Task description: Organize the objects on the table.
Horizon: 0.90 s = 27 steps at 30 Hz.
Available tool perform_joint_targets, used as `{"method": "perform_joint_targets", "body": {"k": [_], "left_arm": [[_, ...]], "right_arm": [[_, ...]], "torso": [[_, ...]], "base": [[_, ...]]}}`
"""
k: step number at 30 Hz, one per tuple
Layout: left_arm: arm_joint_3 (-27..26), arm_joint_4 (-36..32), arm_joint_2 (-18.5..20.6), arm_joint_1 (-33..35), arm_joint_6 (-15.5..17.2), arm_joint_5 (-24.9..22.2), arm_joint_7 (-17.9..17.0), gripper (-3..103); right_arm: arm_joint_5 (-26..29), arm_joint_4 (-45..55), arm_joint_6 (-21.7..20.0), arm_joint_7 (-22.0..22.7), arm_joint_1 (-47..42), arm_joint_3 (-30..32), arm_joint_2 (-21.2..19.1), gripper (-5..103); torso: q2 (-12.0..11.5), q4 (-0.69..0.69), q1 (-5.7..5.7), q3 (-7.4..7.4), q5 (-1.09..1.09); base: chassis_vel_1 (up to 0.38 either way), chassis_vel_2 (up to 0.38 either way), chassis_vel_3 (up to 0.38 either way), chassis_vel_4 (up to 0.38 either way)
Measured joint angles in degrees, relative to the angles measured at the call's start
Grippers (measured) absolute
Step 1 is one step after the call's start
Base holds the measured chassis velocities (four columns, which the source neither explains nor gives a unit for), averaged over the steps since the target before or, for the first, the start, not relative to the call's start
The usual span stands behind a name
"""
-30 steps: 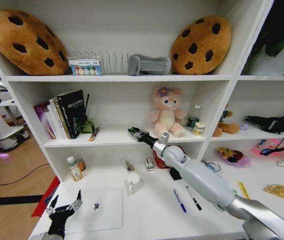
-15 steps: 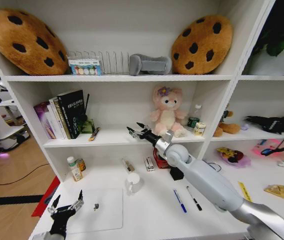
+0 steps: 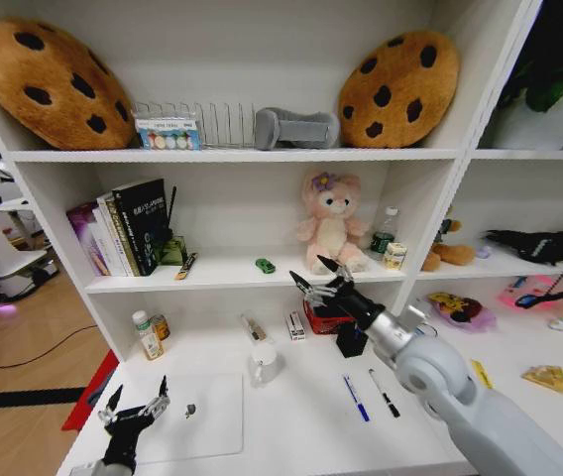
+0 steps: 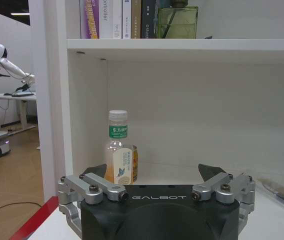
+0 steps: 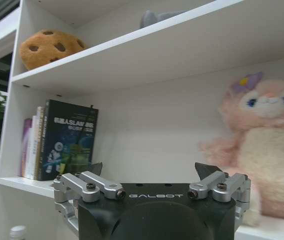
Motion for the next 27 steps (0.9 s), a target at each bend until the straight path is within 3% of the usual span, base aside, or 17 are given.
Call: {"method": "perform_joint_targets", "body": {"k": [4,7,9,15,20,27], "left_arm": [[0.16,-0.02,0.00,0.03,-0.18,-0.10,0.05,100],[0.35,0.20,0.06,0.09,-0.37,-0.04,0.11,100],[0.82,0.57,-0.01,0.11,-0.60,0.04,0.16,100],[1.00,0.63,-0.06,0.11,-0.72,0.22,0.27,100],[0.41,0.53,0.74,-0.19,-0.98,-0.11,0.30,100],[0.41,0.53,0.75,-0.39,-2.05,0.30,0.58,100]], "right_arm": [[-6.71,2.24,3.41,0.28,-11.29,7.04,2.75,100],[-8.36,2.99,4.92,0.73,-16.37,9.67,4.12,100],[-11.19,3.40,7.57,1.25,-23.51,12.92,7.01,100],[-14.74,1.33,11.35,1.45,-27.73,14.19,10.25,100],[-17.67,-3.77,15.23,2.35,-30.69,14.02,15.44,100],[-20.94,-8.65,15.83,6.68,-31.59,12.77,18.43,100]], "torso": [[0.00,0.02,0.00,0.00,-0.01],[0.00,0.02,0.00,0.00,0.00],[0.00,-0.01,0.00,0.00,-0.02],[0.00,0.01,-0.01,0.00,-0.01],[0.00,0.00,0.01,0.01,-0.01],[0.00,0.01,0.01,0.01,-0.02]], "base": [[0.000,0.000,0.000,0.000],[0.000,0.000,0.000,0.000],[0.000,0.000,0.000,0.000],[0.000,0.000,0.000,0.000],[0.000,0.000,0.000,0.000],[0.000,0.000,0.000,0.000]]}}
